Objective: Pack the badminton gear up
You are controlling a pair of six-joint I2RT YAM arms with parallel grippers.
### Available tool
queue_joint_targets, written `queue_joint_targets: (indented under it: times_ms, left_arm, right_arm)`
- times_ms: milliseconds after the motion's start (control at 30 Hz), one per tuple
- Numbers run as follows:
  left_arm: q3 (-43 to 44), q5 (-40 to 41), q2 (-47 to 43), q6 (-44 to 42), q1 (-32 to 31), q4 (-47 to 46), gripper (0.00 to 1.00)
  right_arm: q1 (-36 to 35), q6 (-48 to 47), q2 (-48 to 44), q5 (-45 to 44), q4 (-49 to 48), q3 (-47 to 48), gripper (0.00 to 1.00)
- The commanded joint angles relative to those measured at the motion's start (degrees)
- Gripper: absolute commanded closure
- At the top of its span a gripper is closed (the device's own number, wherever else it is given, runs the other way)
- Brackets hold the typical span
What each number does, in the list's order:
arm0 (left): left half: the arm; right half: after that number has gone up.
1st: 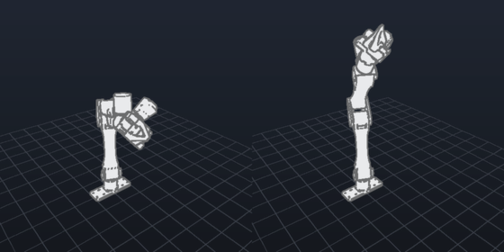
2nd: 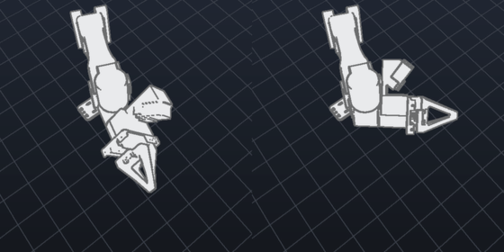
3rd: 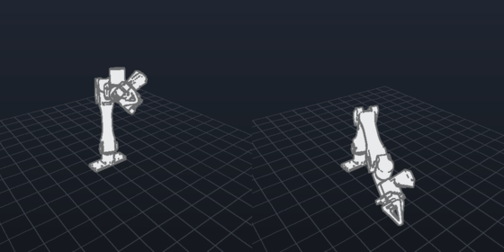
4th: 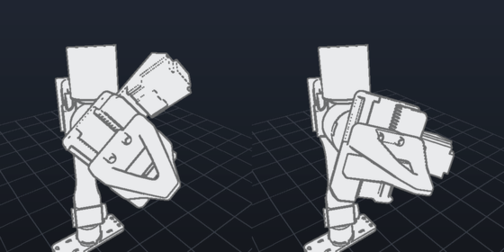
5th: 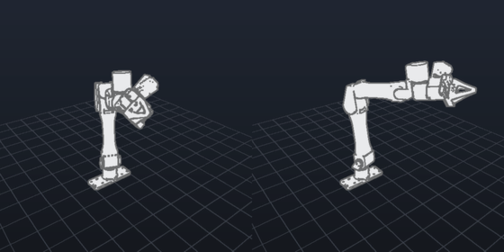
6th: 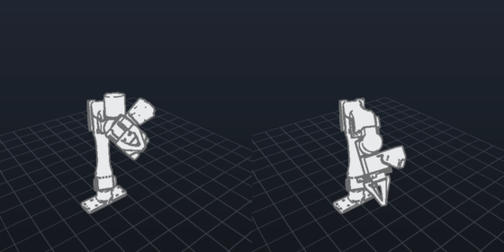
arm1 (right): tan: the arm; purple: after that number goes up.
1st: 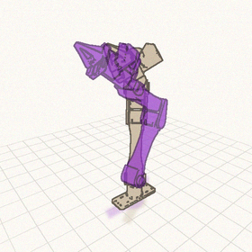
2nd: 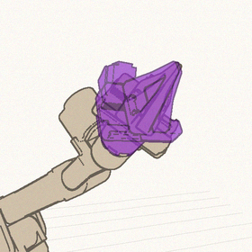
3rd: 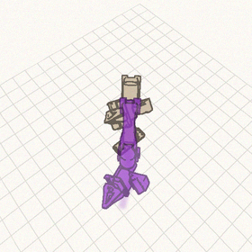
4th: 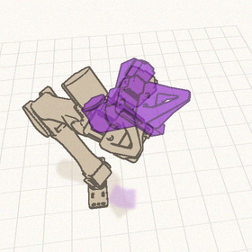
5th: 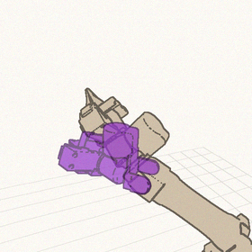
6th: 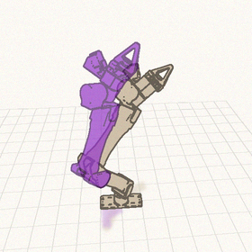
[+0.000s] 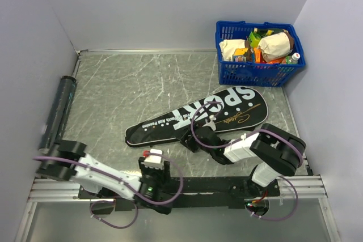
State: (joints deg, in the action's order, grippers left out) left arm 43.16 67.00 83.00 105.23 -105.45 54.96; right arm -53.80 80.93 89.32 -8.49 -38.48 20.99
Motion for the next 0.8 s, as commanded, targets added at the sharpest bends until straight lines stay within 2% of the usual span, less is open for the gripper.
queue_joint_targets:
  times_ms: [0, 67, 100, 233, 400, 500, 633, 733, 767]
  left_arm:
    - [-5.0, 1.55, -9.33, -8.7, -0.29, -9.24, 0.33]
    - [-6.06, 1.03, -11.54, -11.87, -0.2, -13.19, 0.33]
    - [-7.02, 0.76, -13.29, -16.85, -0.11, -14.78, 0.33]
    - [-9.4, -1.26, -17.95, -27.42, 0.86, -23.21, 0.33]
    - [-16.34, -9.75, -26.2, -45.77, 3.67, -42.46, 0.35]
    - [-18.37, -11.89, -27.72, -49.23, 5.16, -45.81, 0.36]
    - [-18.02, -15.4, -25.09, -52.06, 7.09, -46.7, 0.36]
    - [-17.84, -16.9, -23.77, -53.72, 8.15, -48.79, 0.35]
    - [-18.28, -18.04, -23.76, -54.34, 8.41, -49.42, 0.36]
  right_arm:
    - [-1.74, 3.18, 1.3, -0.82, 2.44, -2.88, 0.31]
    - [-2.18, 5.02, 1.12, -1.35, 2.09, -3.59, 0.31]
    - [-2.97, 5.9, 0.95, -1.96, 2.7, -4.29, 0.31]
    - [-4.47, 8.63, 1.21, -5.22, 7.09, -2.89, 0.3]
    - [-4.21, 11.97, 4.98, -8.02, 5.79, -2.27, 0.3]
    - [-2.72, 11.89, 6.22, -8.73, 8.41, -0.52, 0.3]
    - [-1.22, 11.63, 7.88, -10.05, 10.0, 0.8, 0.31]
    - [0.36, 11.27, 8.5, -10.4, 10.62, 1.68, 0.4]
    - [0.97, 11.27, 8.68, -11.19, 10.18, 1.51, 0.47]
